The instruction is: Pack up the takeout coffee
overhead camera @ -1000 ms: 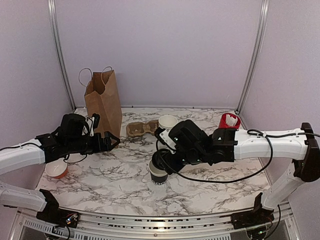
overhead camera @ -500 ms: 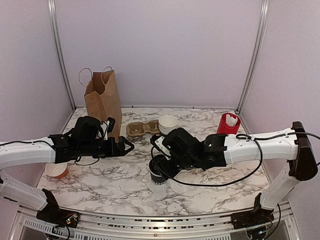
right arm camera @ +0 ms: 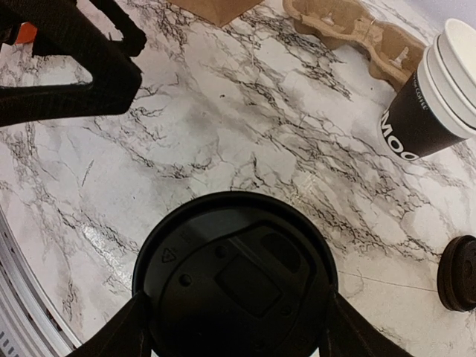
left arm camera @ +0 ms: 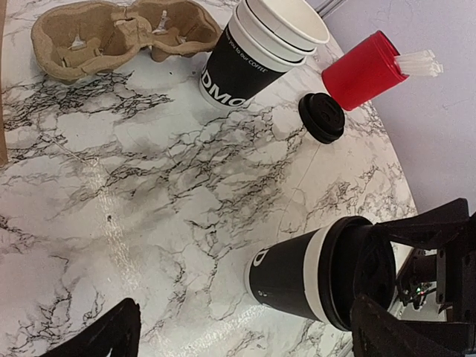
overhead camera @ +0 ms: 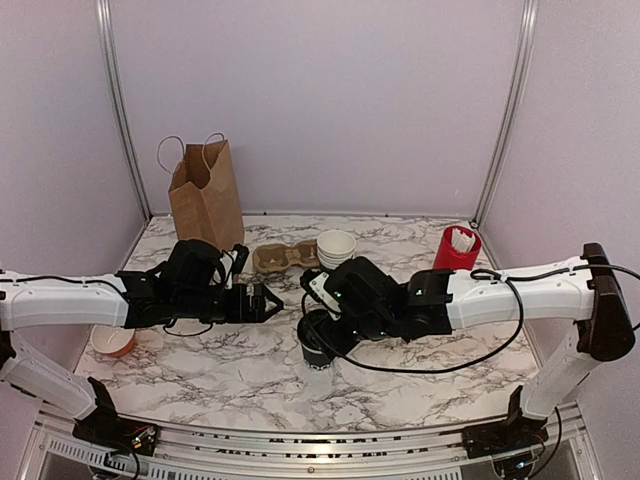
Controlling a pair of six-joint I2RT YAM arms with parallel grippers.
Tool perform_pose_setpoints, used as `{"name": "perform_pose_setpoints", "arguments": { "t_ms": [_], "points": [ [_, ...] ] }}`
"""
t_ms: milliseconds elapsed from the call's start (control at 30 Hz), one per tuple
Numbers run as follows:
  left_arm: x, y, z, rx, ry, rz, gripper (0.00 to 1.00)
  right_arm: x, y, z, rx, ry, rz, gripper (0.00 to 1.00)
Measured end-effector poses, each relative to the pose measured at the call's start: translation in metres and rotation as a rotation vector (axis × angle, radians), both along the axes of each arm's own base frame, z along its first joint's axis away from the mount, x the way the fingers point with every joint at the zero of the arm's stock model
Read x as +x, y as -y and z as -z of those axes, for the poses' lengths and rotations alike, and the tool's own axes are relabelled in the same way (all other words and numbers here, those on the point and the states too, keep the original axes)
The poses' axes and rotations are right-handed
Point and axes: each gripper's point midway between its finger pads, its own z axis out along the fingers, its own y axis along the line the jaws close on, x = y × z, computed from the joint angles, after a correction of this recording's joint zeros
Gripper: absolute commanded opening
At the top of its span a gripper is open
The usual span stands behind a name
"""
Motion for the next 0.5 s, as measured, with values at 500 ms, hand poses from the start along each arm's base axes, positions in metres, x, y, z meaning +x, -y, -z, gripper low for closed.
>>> {"name": "perform_pose_setpoints", "arguments": {
  "t_ms": [500],
  "points": [
    [-0.0011,0.0080,0.0014,0.000,0.000,0.015,0.99,0.0015,-0.0006,0.0032,0.008,0.003,0.011,0.65]
  ]
}}
